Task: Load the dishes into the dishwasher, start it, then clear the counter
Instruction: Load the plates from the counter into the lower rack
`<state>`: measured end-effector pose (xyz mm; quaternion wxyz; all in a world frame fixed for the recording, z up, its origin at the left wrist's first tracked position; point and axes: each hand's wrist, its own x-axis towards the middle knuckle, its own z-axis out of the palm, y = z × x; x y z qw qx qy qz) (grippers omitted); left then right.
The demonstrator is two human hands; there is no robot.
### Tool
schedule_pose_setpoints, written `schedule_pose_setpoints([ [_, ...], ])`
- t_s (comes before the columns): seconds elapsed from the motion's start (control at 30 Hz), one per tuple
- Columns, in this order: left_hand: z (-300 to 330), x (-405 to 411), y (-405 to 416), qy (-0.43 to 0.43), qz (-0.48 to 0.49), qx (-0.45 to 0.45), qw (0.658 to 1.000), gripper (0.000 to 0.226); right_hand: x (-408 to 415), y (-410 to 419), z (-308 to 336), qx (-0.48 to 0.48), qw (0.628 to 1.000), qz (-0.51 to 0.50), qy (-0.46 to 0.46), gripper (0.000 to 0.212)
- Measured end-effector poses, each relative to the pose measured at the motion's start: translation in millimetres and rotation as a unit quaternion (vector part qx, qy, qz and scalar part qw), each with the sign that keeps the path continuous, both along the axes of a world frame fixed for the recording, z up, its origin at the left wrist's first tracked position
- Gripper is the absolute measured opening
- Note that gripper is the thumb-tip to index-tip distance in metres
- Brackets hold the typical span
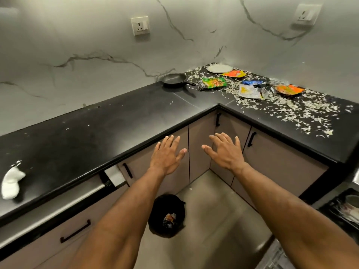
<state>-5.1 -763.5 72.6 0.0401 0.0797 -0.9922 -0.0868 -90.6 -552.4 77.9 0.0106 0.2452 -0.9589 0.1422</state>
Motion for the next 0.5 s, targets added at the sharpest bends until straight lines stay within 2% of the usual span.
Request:
schedule_pose_setpoints([
  [0.3, -7.2, -148.1, -16.7, 0.009, -0.064, -0.028, 0.997, 0.063, -131.9, -6.8, -12.1, 0.015, 0.999, -0.032, -0.007, 0.071],
  [0.5, -6.3, -256.7, -10.1, 0.012, -0.064, -0.019, 0.998, 0.063, -240.6, 9.6, -7.2, 0.037, 0.999, -0.036, -0.005, 0.071],
])
